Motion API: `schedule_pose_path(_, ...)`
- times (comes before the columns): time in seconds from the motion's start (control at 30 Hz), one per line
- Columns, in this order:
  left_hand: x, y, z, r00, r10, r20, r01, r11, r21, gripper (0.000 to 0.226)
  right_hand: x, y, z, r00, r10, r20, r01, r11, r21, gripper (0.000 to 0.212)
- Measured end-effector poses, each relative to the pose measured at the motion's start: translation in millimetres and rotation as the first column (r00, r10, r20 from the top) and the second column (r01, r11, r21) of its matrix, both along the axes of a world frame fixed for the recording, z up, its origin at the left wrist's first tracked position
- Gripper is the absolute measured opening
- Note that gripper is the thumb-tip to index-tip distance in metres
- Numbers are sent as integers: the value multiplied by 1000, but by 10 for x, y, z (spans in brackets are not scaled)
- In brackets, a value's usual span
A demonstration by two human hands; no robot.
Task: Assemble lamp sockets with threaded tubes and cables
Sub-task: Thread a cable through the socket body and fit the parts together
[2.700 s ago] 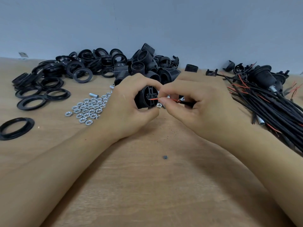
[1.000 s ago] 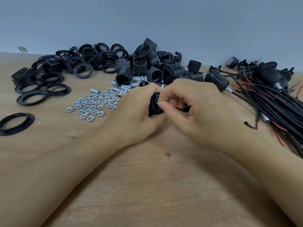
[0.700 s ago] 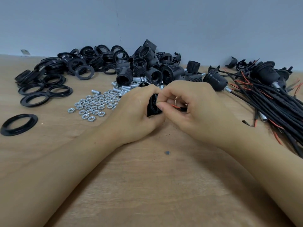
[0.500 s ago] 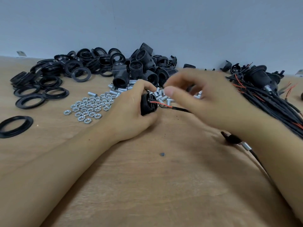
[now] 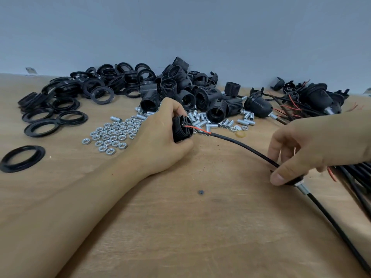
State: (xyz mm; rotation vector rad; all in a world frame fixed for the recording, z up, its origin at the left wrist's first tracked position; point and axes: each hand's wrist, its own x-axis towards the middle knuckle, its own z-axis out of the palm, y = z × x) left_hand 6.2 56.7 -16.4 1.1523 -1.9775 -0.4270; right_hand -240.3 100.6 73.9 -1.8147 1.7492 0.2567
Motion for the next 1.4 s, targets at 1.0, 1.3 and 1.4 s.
schedule_pose_path(1.0,-8,71,39,985,-139,-102,127,985,-116,33,580,-118,-415,840,346,418,83,680,-729,37)
schedule_pose_path(1.3,-18,48,37,980,-139,-142,118,982,-150,35,540,-117,-379,836,341,429,50,733,-678,34)
schedule_pose_path(1.4,-16,46,33,973,-178,-149,158,978,-136,36,562,-115,-395,837,344,425,55,720,-692,32)
